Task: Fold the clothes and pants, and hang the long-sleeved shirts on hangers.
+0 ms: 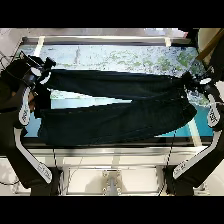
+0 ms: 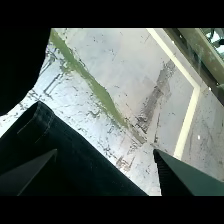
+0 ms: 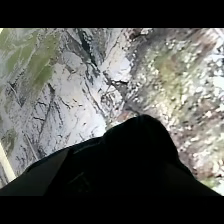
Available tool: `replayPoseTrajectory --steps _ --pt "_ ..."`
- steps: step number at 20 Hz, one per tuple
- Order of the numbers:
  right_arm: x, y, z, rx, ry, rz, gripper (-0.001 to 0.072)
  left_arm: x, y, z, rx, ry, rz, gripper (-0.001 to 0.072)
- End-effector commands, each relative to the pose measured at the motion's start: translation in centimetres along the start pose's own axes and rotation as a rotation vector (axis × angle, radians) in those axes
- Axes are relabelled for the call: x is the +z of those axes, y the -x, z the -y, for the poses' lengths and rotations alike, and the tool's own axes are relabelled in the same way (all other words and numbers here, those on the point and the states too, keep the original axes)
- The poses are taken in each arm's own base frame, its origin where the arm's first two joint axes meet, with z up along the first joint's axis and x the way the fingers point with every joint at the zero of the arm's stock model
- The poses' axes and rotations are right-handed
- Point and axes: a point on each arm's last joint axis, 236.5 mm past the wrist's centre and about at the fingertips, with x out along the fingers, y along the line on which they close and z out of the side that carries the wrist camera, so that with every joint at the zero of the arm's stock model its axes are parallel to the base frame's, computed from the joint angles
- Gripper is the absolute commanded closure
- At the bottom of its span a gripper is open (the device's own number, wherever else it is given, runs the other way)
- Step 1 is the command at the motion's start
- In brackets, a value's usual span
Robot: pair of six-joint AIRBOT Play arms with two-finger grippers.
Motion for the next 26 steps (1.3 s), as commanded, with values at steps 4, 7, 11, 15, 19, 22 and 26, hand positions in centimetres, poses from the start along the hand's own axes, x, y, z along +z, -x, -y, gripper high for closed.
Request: replayPoseTrajectory --steps 4,7,11,15,19,22,26 --pt "3.9 11.9 -2.3 -0.007 0.285 -0.112 0.0224 7.0 14.3 1.3 0.066 -0.25 -0.148 0.0122" --pt "4.4 20.7 -0.2 -0.074 0.353 -0.147 0.0224 7.8 25.6 -3.8 0.341 -0.387 -0.236 0.0145" --pt "-2.2 26.9 4.8 -0.125 0.353 -0.245 0.0223 0.5 37.9 -13.6 0.593 -0.181 -0.276 0.0151" --pt "-9.0 29.0 7.3 -0.139 0.286 -0.331 0.0223 -10.5 45.8 -21.9 0.756 0.097 -0.336 0.0234" --pt "-10.3 30.0 5.0 -0.063 0.264 -0.348 0.0223 -16.1 44.0 -22.1 0.487 0.36 -0.397 0.0424" --pt "-10.0 30.3 3.2 -0.003 0.245 -0.324 0.0224 -15.0 41.2 -20.7 0.259 0.455 -0.335 0.0256" --pt "-10.7 30.6 2.6 0.02 0.237 -0.353 0.0224 -19.4 39.9 -21.7 0.207 0.612 -0.542 0.0143"
